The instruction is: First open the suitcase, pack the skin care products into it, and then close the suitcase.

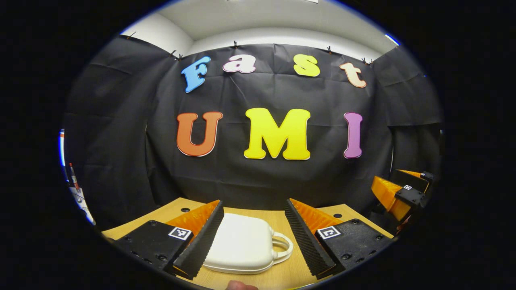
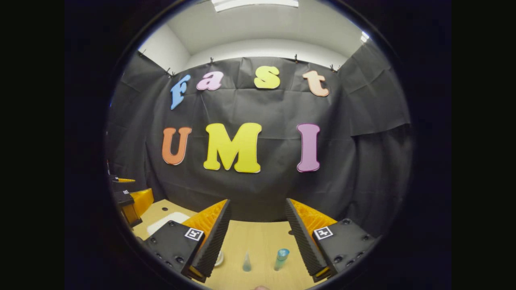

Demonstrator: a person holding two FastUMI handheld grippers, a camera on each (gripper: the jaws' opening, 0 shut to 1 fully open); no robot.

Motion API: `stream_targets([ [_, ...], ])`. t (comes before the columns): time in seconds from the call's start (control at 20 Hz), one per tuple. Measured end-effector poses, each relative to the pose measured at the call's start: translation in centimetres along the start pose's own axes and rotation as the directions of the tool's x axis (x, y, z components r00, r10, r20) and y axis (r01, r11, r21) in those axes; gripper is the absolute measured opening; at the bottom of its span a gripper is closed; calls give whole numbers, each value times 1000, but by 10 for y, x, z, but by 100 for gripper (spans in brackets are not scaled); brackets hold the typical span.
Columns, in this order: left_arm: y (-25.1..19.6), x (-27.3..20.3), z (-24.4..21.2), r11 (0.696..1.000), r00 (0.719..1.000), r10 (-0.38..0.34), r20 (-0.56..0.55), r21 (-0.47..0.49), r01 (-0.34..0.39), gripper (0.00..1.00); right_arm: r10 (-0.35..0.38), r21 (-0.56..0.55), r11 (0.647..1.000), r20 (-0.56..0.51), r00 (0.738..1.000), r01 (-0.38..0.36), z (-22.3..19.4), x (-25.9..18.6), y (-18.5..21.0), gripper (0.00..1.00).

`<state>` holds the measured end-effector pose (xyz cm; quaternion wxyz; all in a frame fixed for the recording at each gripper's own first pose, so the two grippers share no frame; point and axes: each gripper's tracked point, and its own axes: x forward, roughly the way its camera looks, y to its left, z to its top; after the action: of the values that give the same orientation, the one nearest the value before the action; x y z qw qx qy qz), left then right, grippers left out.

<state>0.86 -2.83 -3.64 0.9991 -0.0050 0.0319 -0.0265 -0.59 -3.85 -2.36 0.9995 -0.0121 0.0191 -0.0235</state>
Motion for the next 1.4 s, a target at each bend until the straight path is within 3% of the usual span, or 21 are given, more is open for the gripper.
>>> stream_targets([
  [0.1,-18,4,-17,999,999,-38,-39,27,39,97,-38,5,999,-30,999,38,-11,0,-23,81],
  [0.25,-52,18,-56,979,984,-121,-127,149,139,97,-84,-28,996,-76,994,82,-30,-5,-63,80],
  [0.4,-75,27,-98,930,957,-184,-223,276,243,99,-135,-37,991,-103,985,132,-42,-10,-98,79],
  [0.5,-83,35,-126,879,942,-196,-274,376,292,99,-177,-34,984,-126,976,174,-51,-13,-127,80],
  [0.6,-81,47,-156,809,923,-166,-347,488,329,99,-206,-29,979,-145,968,204,-60,-15,-148,80],
  [0.8,-77,67,-195,681,894,-118,-432,621,389,98,-227,-21,974,-177,958,227,-74,-11,-172,80],
  [0.95,-69,78,-214,607,879,-55,-473,683,406,99,-230,-18,973,-188,955,230,-80,-6,-186,80],
  [1.15,-60,95,-229,534,864,27,-502,738,413,94,-233,-1,971,-199,952,238,-87,0,-204,80],
  [1.4,-55,104,-245,497,836,104,-540,756,426,65,-225,20,972,-230,947,236,-102,3,-216,80],
])
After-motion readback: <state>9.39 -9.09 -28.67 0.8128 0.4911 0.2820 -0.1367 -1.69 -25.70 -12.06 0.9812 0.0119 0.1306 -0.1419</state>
